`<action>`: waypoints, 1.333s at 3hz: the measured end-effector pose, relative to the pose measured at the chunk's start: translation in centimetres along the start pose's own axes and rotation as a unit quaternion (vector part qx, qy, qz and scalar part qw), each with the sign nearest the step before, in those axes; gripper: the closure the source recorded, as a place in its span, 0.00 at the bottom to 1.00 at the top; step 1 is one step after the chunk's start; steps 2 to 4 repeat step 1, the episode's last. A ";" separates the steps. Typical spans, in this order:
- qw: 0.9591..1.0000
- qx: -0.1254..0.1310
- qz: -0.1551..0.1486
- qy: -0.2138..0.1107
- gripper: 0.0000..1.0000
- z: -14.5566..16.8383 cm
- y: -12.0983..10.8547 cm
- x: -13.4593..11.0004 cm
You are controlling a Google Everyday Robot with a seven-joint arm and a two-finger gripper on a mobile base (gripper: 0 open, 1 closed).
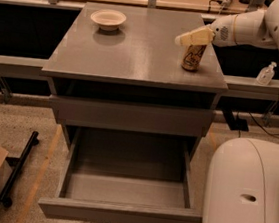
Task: Pick orange can from middle drawer and place on counter
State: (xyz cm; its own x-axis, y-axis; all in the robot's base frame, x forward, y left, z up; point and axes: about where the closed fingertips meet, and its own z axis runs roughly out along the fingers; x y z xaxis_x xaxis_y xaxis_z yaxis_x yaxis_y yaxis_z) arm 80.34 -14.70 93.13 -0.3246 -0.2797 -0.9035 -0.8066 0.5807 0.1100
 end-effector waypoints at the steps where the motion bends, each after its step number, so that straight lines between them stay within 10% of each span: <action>1: 1.000 -0.001 0.001 0.000 0.00 0.0 0.0 0.0; 4: 1.000 -0.001 0.001 0.000 0.00 0.0 0.0 0.0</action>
Offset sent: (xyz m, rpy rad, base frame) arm 0.0000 0.0000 0.0000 0.0000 0.0000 0.0000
